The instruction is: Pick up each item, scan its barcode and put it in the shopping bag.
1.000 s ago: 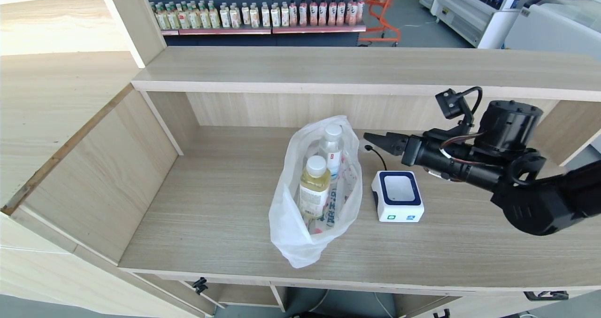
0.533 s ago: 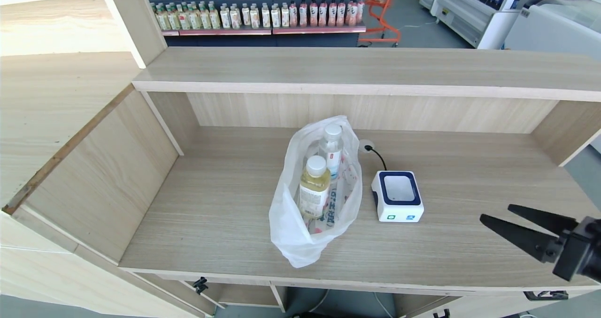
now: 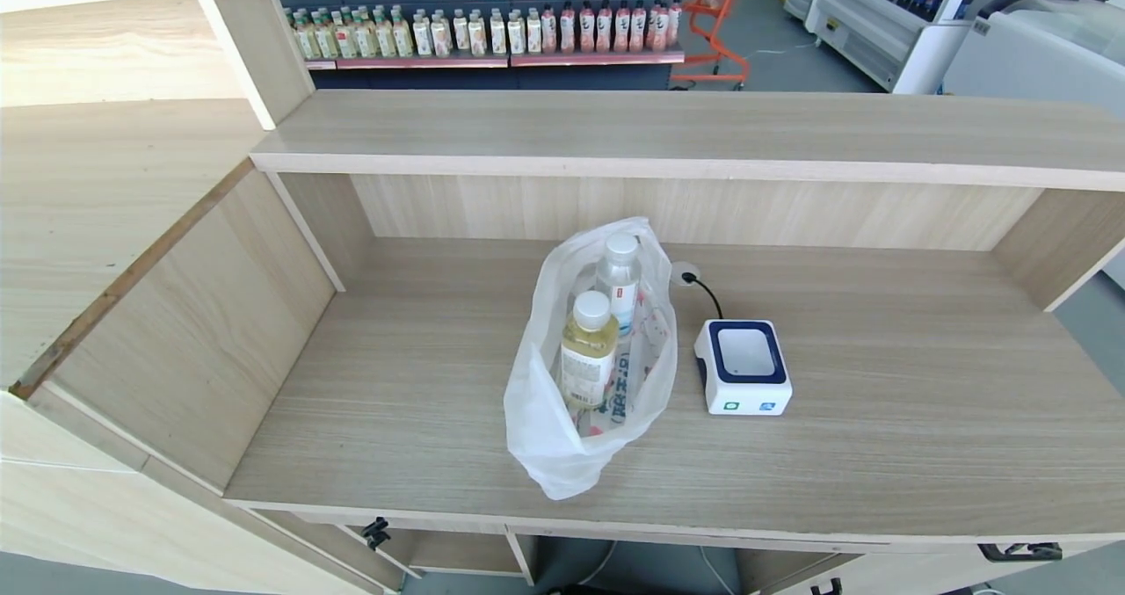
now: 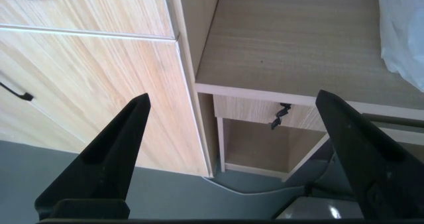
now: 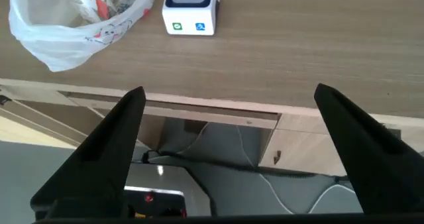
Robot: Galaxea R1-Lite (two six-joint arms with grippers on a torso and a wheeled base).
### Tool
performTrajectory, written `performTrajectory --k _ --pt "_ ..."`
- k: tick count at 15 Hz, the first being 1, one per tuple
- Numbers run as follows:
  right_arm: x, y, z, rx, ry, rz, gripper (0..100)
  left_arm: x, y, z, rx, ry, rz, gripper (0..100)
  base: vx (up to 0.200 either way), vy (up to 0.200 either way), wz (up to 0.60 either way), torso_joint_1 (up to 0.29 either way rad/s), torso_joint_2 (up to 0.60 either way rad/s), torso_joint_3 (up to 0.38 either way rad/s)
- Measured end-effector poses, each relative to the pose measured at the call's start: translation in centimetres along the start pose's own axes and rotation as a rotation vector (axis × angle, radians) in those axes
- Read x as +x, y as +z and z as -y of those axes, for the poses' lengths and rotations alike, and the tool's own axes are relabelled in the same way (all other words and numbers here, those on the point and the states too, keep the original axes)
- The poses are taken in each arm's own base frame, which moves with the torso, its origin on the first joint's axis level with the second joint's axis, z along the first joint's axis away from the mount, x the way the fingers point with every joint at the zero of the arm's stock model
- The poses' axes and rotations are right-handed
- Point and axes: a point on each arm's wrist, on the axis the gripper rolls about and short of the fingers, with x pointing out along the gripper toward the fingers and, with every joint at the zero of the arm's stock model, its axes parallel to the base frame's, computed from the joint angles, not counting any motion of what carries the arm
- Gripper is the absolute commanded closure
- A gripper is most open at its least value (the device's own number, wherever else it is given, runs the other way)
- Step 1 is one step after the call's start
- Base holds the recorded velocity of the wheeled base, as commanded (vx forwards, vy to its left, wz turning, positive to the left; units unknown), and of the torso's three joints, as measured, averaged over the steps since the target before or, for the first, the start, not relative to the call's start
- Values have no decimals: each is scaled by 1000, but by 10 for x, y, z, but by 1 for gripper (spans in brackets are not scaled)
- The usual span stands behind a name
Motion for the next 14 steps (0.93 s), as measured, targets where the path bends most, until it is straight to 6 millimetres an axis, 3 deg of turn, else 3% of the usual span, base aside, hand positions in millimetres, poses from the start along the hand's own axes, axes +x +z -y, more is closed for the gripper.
performTrajectory --k 2,6,7,14 --pt "-7 -14 2 -16 -123 -8 0 0 0 0 0 0 0 0 0 0 0 0 0 0" --pt "-11 -17 2 -13 -125 45 0 0 0 0 0 0 0 0 0 0 0 0 0 0" --pt "-11 -17 2 -15 -125 49 100 0 0 0 0 0 0 0 0 0 0 0 0 0" --pt "-12 -17 2 -11 -126 55 100 0 0 0 0 0 0 0 0 0 0 0 0 0"
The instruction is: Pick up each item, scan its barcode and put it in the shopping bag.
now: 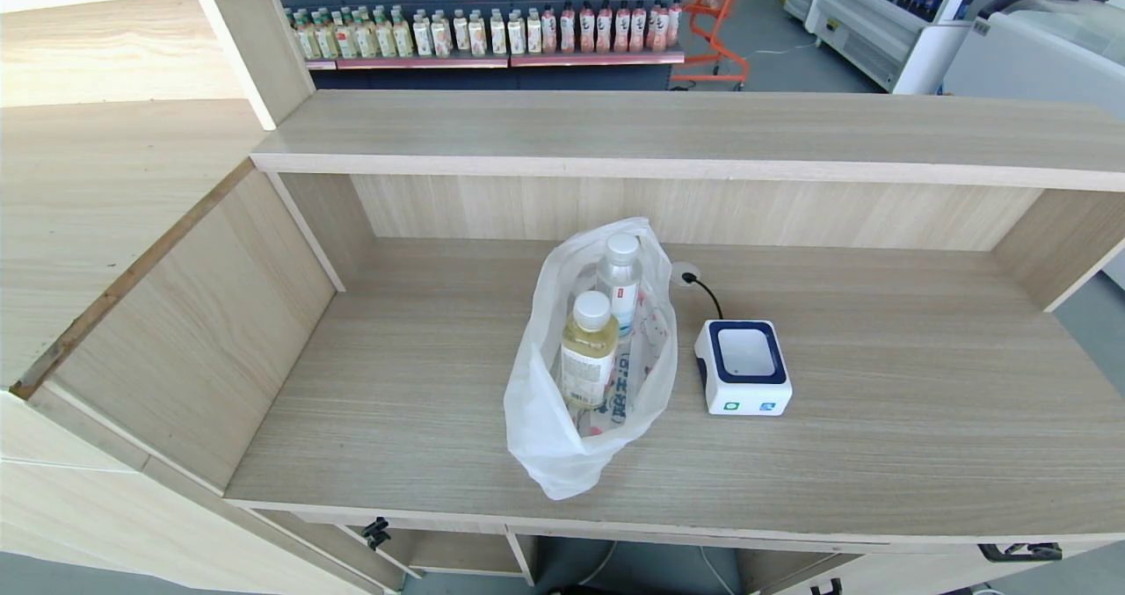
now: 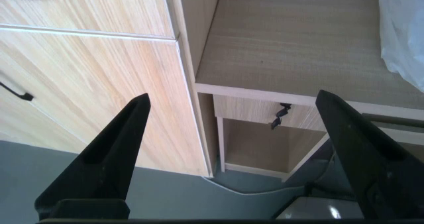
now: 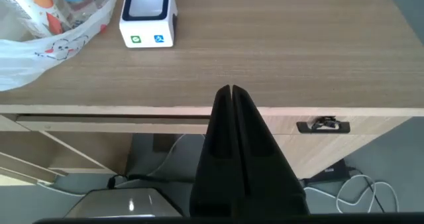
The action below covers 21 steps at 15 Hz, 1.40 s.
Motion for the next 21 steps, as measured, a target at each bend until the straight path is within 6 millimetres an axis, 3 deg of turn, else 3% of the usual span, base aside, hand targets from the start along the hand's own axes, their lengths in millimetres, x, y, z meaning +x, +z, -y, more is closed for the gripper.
performTrajectory --k 2,8,12,17,21 --pt "0 0 0 0 -1 0 100 0 0 0 0 0 0 0 0 0 0 0 0 0" --pt "0 0 0 0 0 -1 100 0 0 0 4 1 0 0 0 -200 0 5 3 3" --pt "0 0 0 0 0 -2 100 0 0 0 1 1 0 0 0 0 0 0 0 0" --pt "0 0 0 0 0 -1 100 0 0 0 3 0 0 0 200 0 0 -1 4 2" --pt "0 0 0 0 0 -1 100 0 0 0 0 0 0 0 0 0 0 0 0 0"
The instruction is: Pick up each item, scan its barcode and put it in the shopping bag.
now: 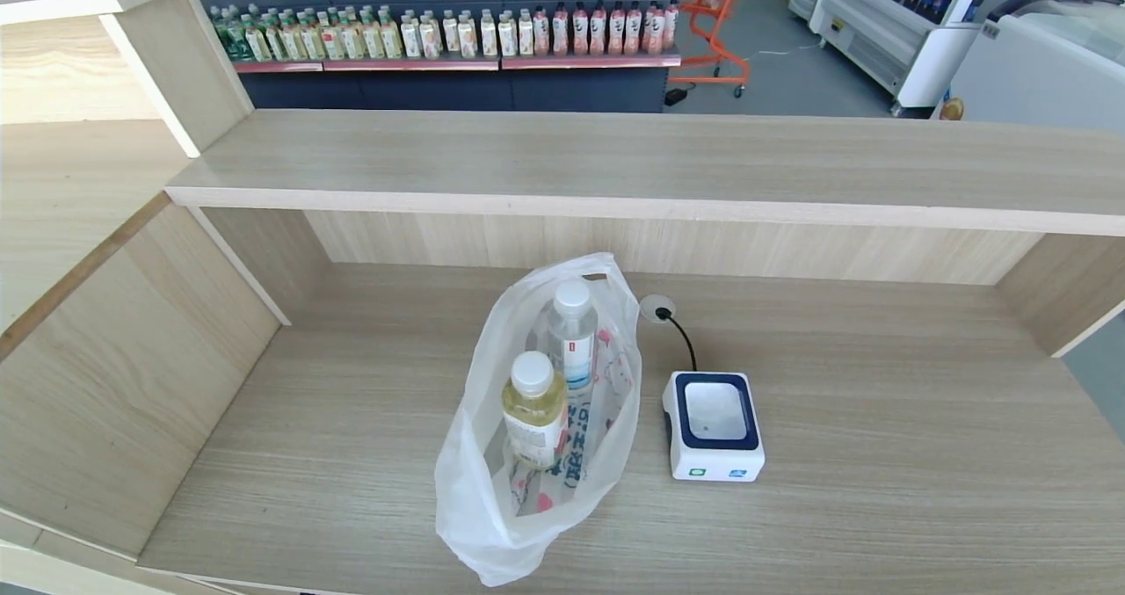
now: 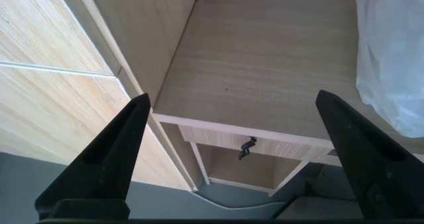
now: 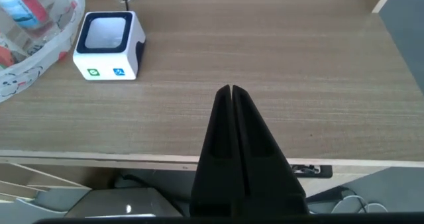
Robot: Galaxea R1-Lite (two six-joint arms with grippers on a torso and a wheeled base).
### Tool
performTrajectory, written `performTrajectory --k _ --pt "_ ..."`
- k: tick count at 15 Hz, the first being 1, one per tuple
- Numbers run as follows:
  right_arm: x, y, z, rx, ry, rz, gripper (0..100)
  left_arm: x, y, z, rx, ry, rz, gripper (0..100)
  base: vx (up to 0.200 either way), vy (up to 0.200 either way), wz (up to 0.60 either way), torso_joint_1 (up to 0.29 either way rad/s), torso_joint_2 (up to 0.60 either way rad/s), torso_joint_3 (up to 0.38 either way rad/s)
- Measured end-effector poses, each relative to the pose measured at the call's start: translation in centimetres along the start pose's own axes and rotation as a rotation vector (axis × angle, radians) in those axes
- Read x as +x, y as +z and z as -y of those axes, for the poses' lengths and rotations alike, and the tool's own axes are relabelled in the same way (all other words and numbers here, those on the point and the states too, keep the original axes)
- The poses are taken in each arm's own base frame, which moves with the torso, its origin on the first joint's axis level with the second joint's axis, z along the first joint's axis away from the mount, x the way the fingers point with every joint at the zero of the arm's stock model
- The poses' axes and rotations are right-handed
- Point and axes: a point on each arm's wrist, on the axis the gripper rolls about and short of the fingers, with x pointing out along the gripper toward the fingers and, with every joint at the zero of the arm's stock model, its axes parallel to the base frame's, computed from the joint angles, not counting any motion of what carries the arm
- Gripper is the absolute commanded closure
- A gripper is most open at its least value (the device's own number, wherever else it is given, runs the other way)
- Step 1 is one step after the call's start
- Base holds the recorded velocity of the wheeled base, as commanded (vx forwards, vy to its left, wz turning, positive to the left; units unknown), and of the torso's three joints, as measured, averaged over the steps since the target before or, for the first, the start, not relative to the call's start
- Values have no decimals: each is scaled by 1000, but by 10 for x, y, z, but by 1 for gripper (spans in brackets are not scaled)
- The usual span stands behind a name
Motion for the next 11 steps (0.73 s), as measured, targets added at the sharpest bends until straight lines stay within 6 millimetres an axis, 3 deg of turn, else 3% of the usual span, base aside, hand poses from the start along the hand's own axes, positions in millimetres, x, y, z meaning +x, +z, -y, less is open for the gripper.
performTrajectory --k 11 --pt "0 0 0 1 0 -2 100 0 0 0 0 0 0 0 0 0 0 0 0 0"
